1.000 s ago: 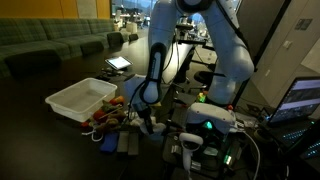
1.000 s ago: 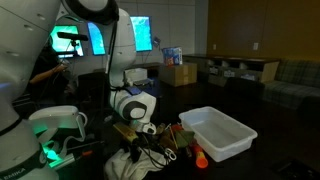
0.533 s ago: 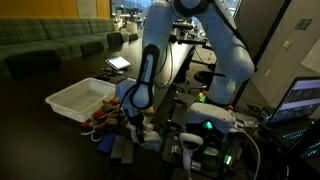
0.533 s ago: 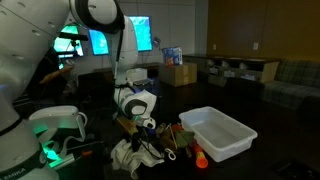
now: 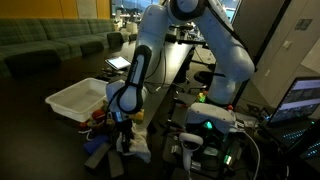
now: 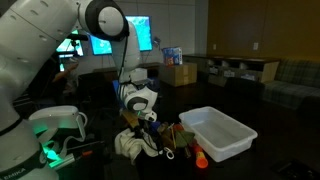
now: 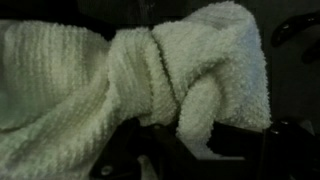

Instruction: Wipe the counter with the cloth

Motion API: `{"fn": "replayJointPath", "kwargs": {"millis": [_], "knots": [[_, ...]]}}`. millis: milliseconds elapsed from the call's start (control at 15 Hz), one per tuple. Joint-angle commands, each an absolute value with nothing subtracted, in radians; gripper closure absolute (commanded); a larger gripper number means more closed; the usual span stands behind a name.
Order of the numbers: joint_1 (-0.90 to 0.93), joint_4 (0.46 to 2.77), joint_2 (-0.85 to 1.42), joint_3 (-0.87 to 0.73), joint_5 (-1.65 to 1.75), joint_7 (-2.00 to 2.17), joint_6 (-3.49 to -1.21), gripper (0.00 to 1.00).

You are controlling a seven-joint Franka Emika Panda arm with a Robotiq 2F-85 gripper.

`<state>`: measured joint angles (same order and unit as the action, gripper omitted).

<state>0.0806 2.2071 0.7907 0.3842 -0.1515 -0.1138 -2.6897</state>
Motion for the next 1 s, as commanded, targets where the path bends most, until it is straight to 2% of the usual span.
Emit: {"fn": "replayJointPath", "kwargs": {"millis": [0,533,933], "knots": [[0.104,2.137,0.834,0.427,-0.187,-0.108,-2.795,0.98],[0.047,2.156,0.774,0.509,-0.170,-0.146,-2.854,0.98],[-0.209,2.248,0.629,0.629,-0.192,-0.406,-2.622,0.99]]}}
